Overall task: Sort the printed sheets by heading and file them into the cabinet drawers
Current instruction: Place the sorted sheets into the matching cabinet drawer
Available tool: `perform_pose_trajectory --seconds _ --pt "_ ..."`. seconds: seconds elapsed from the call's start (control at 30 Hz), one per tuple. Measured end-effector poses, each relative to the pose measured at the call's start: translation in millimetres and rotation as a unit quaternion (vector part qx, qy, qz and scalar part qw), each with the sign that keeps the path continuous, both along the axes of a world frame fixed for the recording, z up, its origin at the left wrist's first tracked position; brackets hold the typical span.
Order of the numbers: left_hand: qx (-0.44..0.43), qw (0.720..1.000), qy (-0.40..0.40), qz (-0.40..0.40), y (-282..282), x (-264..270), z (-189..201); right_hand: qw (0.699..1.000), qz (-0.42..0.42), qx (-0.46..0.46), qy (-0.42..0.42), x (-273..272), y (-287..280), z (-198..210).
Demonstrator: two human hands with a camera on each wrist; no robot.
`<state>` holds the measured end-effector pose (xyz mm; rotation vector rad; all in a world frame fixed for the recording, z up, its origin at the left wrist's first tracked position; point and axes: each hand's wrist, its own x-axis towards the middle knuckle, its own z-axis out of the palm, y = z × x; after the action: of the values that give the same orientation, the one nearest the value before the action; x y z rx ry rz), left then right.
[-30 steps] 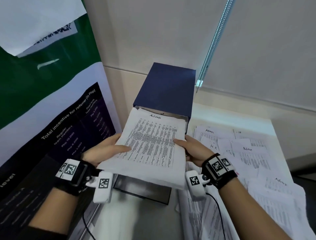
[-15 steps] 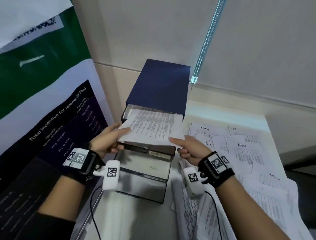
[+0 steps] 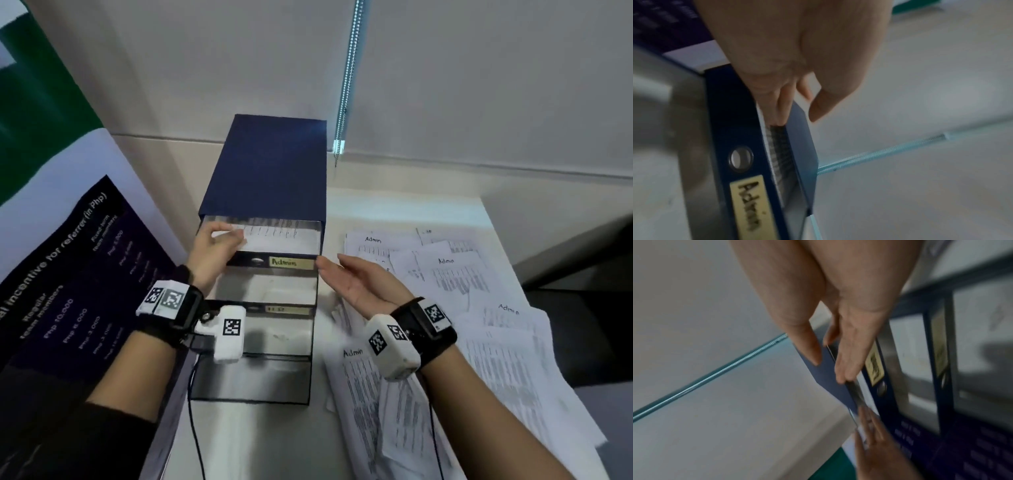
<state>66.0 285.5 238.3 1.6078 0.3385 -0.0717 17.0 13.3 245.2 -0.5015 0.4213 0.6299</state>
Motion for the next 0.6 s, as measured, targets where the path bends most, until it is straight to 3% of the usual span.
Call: perform_pose_trajectory --seconds 0.07,0.1,0.17,0.23,0.3,0.37,0.4,0.5,0.57,0.6 --pt "0.201 0.973 -0.043 -0.103 -7.4 2.2 -2.1 0.997 0.002 -0.072 -0.018 -16.7 -26.5 -11.5" --pt "0.256 0.955 -0.072 -0.131 -17.6 1.1 0.7 0.990 -0.006 -0.138 -0.024 -25.7 -41.9 -20.2" --pt "0.246 0.944 -0.122 -0.182 -51.6 -9.0 9.9 0.953 0.003 -0.303 -0.027 -46.1 -77.9 -44.3" --pt "0.169 0.946 -0.115 -0.250 -101.0 -23.0 9.4 0.874 0.048 -0.483 -0.018 -67.4 -123.2 -78.1" --pt "0.129 0.930 -0.061 -0.339 -155.0 -35.1 -6.9 0.744 0.127 -0.655 -0.002 -87.7 -173.4 -113.5" --pt "0.120 0.911 0.011 -0.394 -206.9 -44.7 -43.7 0.621 0.176 -0.763 0.038 -107.7 -221.8 -141.3" --pt "0.123 0.904 0.055 -0.406 -231.0 -51.0 -65.4 0.587 0.170 -0.789 0.069 -116.5 -244.9 -151.1" --pt "0.144 0.878 0.178 -0.421 -294.6 -79.9 -130.1 0.520 0.146 -0.825 0.168 -142.4 -310.8 -169.8" --pt "0.166 0.858 0.230 -0.429 -330.8 -102.1 -162.2 0.497 0.155 -0.828 0.207 -156.9 -352.9 -184.8" --pt "0.176 0.848 0.247 -0.436 -346.4 -112.7 -174.3 0.500 0.164 -0.824 0.212 -163.1 -369.1 -192.8"
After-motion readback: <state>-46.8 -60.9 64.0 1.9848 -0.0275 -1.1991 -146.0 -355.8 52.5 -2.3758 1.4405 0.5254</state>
